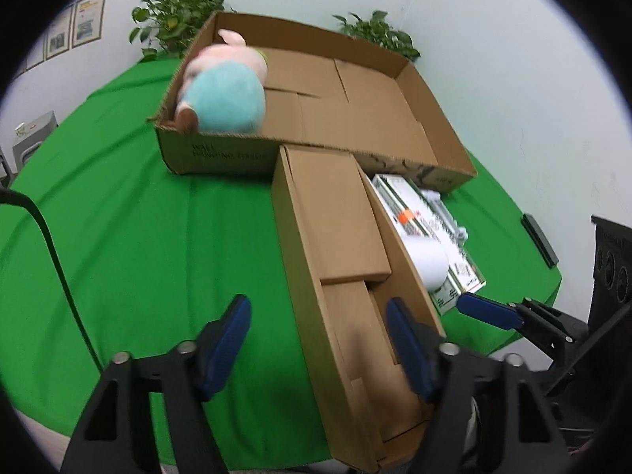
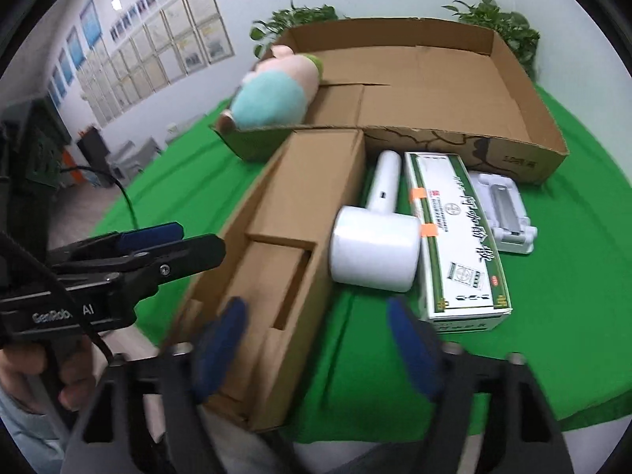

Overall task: Organize objects
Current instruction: 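Grasp the brown cardboard insert's wall with the right gripper and lift, then carry the cardboard insert with the right gripper and lower it into the box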

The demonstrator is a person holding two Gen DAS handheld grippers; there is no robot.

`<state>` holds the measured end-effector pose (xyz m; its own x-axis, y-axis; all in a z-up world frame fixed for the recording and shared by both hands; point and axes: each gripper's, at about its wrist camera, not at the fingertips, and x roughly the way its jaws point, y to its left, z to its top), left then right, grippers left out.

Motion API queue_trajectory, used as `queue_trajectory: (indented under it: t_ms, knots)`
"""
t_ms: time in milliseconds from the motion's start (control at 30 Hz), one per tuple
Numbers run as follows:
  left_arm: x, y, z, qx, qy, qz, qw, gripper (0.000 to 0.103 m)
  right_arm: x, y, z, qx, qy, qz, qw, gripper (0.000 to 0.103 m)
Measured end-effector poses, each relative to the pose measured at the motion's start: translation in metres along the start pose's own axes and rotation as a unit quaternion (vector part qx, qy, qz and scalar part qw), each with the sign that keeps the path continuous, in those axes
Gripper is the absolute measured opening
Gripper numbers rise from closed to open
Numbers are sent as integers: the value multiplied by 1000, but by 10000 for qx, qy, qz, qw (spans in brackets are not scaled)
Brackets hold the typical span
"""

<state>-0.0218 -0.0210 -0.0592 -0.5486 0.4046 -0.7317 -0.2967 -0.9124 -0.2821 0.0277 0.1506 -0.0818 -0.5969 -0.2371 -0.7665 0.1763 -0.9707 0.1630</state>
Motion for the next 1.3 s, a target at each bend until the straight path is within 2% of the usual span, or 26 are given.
queue_trajectory:
  t_ms: [33,100,167,200,300,367,667,700,767,867,1133,1200,1300]
  knots:
    - [4,0,0,1,57,12,10000,60,4,1,0,-10,30,-91,10000,55]
    - [11,2,0,-44,161,11,9999,48,8,0,-1,36,73,-140,9999,54]
    - [15,4,-1,-73,241,28,9997,40,12,3,-1,44,99,-205,9997,48]
    - [16,5,-2,-67,255,51,9996,33,14,5,-1,53,122,-195,9997,42]
    - [19,7,-2,-148,305,-82,9994,24,25,12,2,131,279,-62,9995,25]
    - [19,4,-2,-90,331,-166,9993,18,29,16,4,153,297,-123,9994,24]
    - [8,-1,-16,19,464,-19,9989,17,20,24,-6,261,454,-99,9986,25]
    - [7,1,-17,-46,477,-35,9988,17,18,27,-8,221,472,-75,9986,27]
    - [11,3,-16,-144,586,-60,9982,20,20,27,-9,263,475,9,9985,28]
    - [16,8,-14,-229,595,-88,9979,20,28,22,-6,359,467,12,9983,28]
    - [14,1,-17,-241,447,60,9987,17,29,28,-4,307,380,-149,9987,24]
    - [4,-3,-17,-163,273,112,9994,17,25,29,-6,328,275,-143,9990,23]
    - [-14,-10,-9,-59,-89,154,9998,17,7,34,-2,285,-153,-160,9993,23]
